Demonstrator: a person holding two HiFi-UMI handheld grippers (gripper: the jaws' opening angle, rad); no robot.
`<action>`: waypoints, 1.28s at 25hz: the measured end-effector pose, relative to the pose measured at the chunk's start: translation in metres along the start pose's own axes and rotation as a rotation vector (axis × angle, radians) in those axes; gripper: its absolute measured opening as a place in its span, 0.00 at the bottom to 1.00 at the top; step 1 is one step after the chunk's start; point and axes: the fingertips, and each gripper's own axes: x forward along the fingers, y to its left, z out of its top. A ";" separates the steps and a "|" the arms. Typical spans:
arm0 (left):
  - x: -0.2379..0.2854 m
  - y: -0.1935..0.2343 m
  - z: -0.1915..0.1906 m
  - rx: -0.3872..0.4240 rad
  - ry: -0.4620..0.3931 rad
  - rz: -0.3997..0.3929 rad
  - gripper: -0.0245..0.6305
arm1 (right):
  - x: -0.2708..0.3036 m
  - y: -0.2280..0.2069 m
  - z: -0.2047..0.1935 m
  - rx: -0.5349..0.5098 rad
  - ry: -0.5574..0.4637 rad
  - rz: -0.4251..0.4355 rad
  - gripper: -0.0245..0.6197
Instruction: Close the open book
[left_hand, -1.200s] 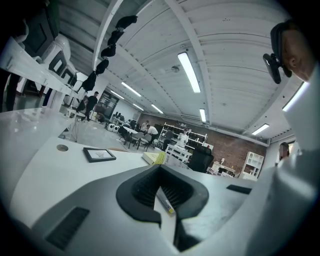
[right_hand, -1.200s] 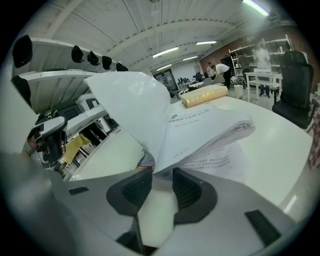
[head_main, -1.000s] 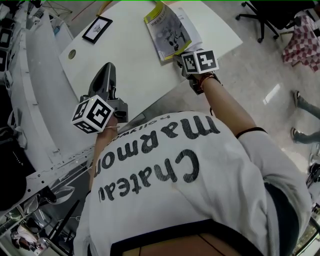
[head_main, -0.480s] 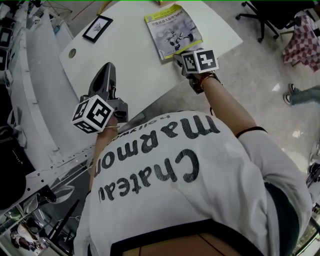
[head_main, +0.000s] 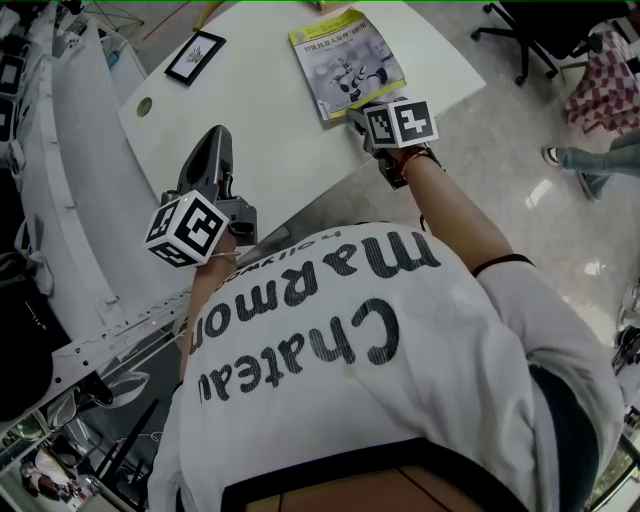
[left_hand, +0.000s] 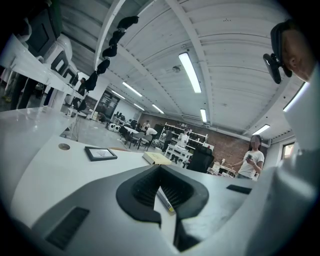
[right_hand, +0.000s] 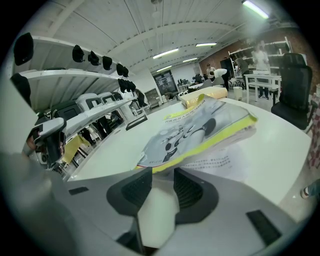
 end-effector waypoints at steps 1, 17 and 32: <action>0.000 0.000 0.000 -0.001 0.001 0.000 0.07 | 0.000 0.000 0.000 0.001 -0.002 -0.003 0.24; 0.003 0.004 -0.024 -0.019 0.059 0.036 0.07 | 0.000 0.000 0.000 -0.001 -0.016 -0.017 0.25; -0.022 0.013 -0.032 -0.009 0.067 0.057 0.07 | -0.006 -0.002 0.001 0.123 -0.069 -0.096 0.27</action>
